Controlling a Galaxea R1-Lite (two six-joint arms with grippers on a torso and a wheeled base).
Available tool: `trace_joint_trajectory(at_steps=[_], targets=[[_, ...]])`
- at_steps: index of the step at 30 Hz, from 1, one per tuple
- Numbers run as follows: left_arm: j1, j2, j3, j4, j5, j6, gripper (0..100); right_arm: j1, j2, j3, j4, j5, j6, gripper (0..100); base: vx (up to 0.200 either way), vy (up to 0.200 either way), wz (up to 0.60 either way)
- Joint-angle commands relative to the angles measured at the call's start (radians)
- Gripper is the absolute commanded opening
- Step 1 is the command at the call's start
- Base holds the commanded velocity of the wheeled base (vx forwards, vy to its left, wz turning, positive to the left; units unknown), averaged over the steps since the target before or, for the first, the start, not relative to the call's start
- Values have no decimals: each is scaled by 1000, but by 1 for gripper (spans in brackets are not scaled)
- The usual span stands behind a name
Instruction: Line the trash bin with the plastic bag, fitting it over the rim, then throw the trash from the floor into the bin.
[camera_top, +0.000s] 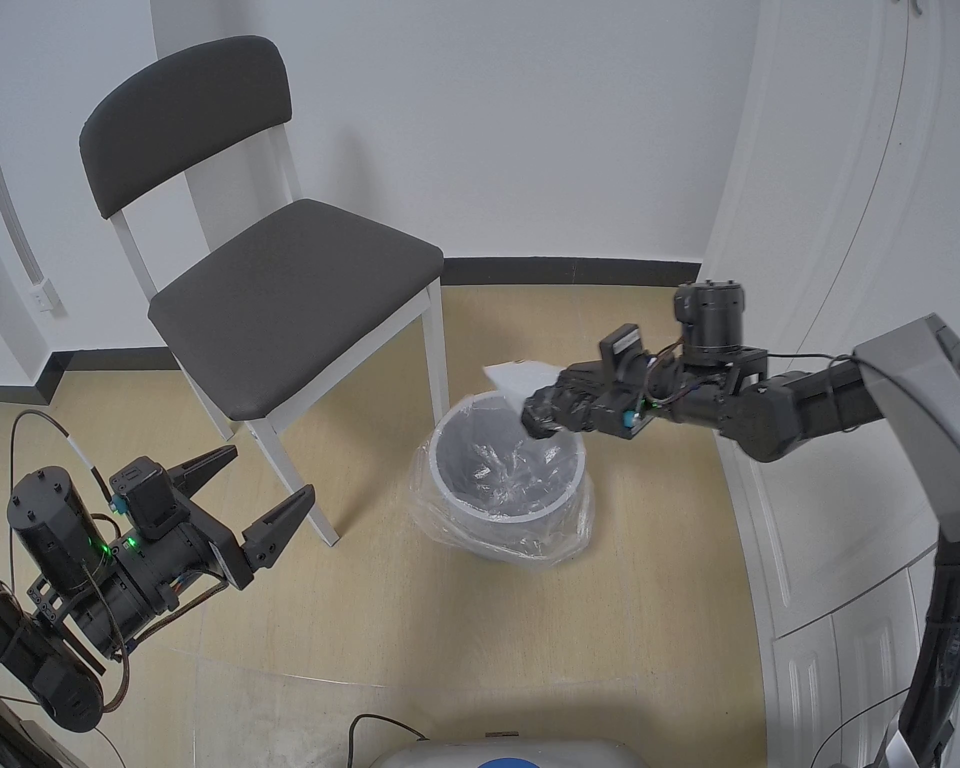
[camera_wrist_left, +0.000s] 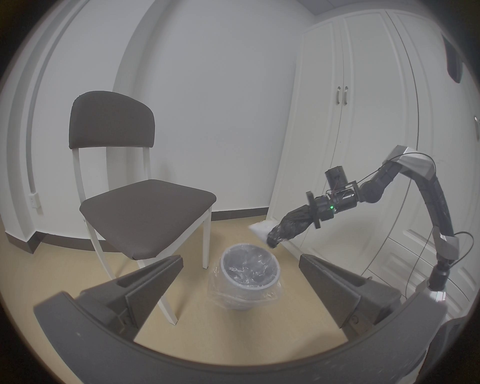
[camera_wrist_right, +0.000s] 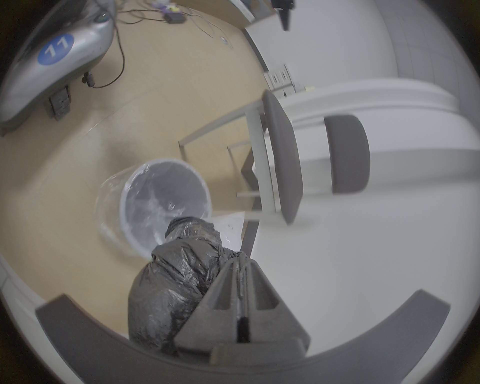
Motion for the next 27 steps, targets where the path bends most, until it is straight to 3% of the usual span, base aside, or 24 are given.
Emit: trace_joint_trajectory(at_steps=[1,13,19,27], targets=[[16,-2,-4,-1,-1,-1,100,98,217,-152,-12,27,-13,0,0,0,0],[28,-10,-4,-1,-1,-1,100,63,349,-227,-19,25,-12,0,0,0,0],[28,-8,-4,-1,-1,-1,100,35,461,-405,-7,25,2,0,0,0,0],[30,2,-4,-1,-1,-1,100,19,495,-470,83,25,10,0,0,0,0]])
